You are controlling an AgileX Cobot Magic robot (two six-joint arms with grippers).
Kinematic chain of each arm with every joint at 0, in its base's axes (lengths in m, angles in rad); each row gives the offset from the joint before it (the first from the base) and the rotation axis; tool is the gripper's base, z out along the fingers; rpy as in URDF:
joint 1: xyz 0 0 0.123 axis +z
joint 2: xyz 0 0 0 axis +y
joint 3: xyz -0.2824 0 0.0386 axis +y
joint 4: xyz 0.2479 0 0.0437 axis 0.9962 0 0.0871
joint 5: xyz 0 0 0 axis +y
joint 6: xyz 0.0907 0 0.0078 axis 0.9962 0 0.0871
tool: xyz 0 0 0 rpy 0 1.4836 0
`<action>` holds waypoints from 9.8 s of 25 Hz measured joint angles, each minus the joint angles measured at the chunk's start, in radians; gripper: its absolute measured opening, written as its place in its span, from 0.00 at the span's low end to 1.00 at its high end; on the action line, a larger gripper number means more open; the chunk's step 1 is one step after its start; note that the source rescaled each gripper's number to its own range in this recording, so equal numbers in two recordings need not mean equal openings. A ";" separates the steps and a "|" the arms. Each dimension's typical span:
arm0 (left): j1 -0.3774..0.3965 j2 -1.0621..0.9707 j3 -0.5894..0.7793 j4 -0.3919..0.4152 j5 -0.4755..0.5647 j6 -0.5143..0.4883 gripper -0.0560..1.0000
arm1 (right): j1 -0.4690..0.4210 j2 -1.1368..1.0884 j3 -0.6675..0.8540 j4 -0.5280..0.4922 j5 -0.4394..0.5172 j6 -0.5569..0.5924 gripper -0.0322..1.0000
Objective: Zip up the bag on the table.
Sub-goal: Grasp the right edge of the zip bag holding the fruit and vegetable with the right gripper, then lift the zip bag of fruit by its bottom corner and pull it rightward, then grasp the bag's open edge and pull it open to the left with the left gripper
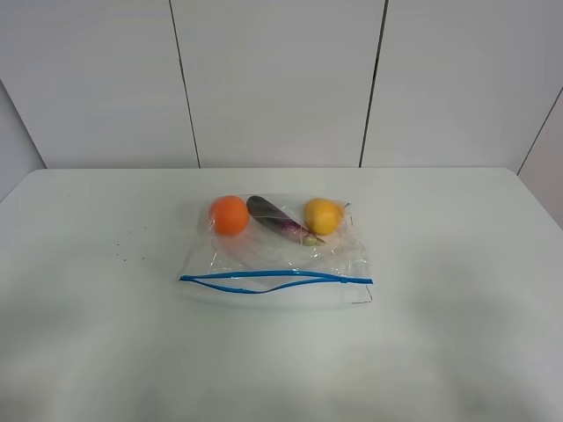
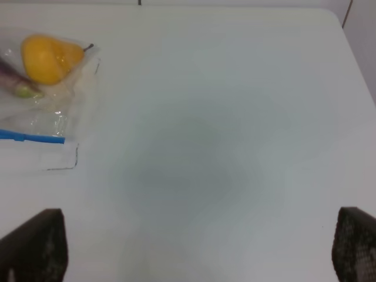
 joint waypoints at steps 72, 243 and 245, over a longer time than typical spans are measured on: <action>0.000 0.000 0.000 0.000 0.000 0.000 1.00 | -0.094 2.177 -0.663 1.199 0.080 -1.041 0.92; -0.719 1.837 -0.252 0.222 -1.972 1.034 0.96 | 0.026 2.160 -0.666 1.546 0.181 -0.667 0.03; -0.719 1.862 -0.273 0.229 -1.973 1.033 0.96 | 0.026 2.160 -0.666 1.544 0.181 -0.667 0.03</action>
